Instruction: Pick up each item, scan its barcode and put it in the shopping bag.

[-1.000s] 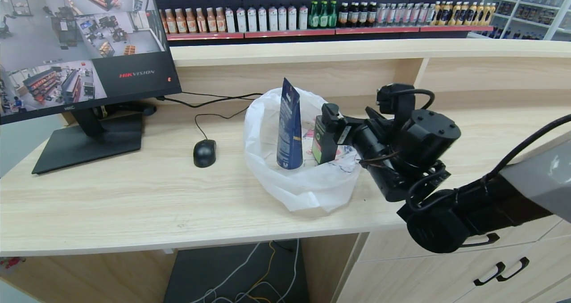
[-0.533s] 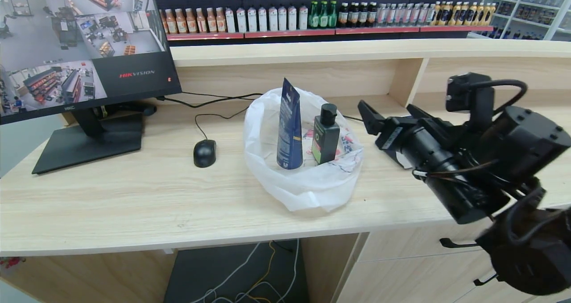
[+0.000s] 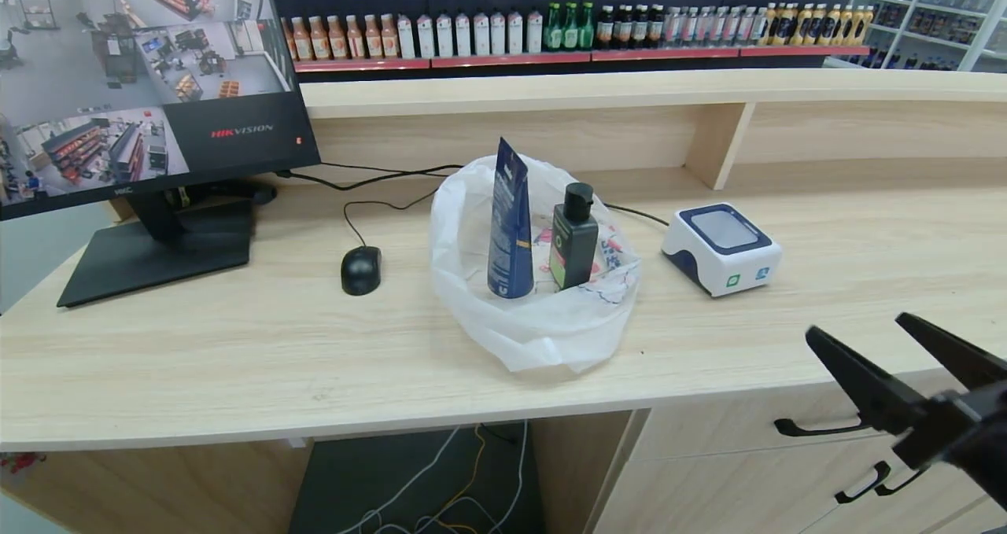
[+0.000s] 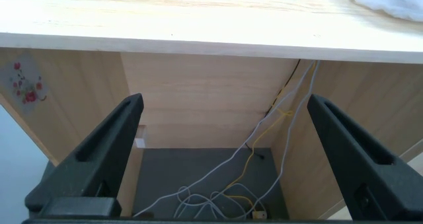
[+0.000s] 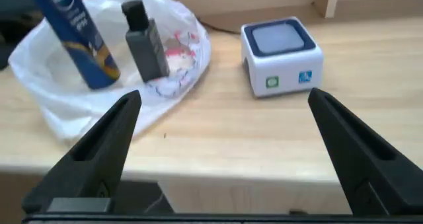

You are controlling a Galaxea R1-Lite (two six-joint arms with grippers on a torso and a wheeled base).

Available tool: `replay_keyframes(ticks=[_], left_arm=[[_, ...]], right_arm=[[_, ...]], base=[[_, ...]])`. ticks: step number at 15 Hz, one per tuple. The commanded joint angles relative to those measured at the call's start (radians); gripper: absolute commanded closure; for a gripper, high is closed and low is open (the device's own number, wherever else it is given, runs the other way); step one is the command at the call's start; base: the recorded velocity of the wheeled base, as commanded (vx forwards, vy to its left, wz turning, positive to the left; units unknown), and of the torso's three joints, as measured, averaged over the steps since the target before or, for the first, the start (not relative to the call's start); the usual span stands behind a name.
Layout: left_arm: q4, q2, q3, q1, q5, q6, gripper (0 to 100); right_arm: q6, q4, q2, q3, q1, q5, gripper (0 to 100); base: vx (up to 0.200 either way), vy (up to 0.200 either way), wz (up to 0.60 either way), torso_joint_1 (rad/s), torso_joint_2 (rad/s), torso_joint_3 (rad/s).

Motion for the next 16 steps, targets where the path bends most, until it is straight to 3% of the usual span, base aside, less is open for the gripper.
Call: replay_keyframes(ticks=[1,2,3,4,6,9,13,14,16], left_arm=[[0.000,0.000,0.000,0.000,0.000,0.000,0],[0.000,0.000,0.000,0.000,0.000,0.000,0],[0.000,0.000,0.000,0.000,0.000,0.000,0],[0.000,0.000,0.000,0.002,0.000,-0.002,0],[0.000,0.000,0.000,0.000,0.000,-0.003,0],[0.000,0.000,0.000,0.002,0.000,-0.003,0],[0.000,0.000,0.000,0.000,0.000,-0.002,0],[0.000,0.000,0.000,0.000,0.000,-0.002,0],[0.000,0.000,0.000,0.000,0.000,-0.002,0]], right_arm=[[-0.040,0.492,-0.510,0.067,0.025,0.101,0],[-0.066,0.675,-0.652,0.066,0.045,0.160,0],[-0.066,0.675,-0.652,0.066,0.045,0.160,0],[-0.122,1.032,-0.935,0.035,0.063,0.229,0],[-0.127,1.221,-1.122,0.037,0.063,0.233,0],[-0.102,1.232,-1.117,0.038,0.025,0.231,0],[-0.076,1.215,-0.999,0.064,-0.308,0.233,0],[-0.078,1.212,-1.005,0.064,-0.365,0.233,0],[-0.064,1.212,-1.062,0.064,-0.394,0.233,0]], base=[[0.000,0.000,0.00,0.000,0.00,0.000],[0.000,0.000,0.00,0.000,0.00,0.000],[0.000,0.000,0.00,0.000,0.00,0.000],[0.000,0.000,0.00,0.000,0.00,0.000],[0.000,0.000,0.00,0.000,0.00,0.000],[0.000,0.000,0.00,0.000,0.00,0.000],[0.000,0.000,0.00,0.000,0.00,0.000],[0.000,0.000,0.00,0.000,0.00,0.000],[0.000,0.000,0.00,0.000,0.00,0.000]])
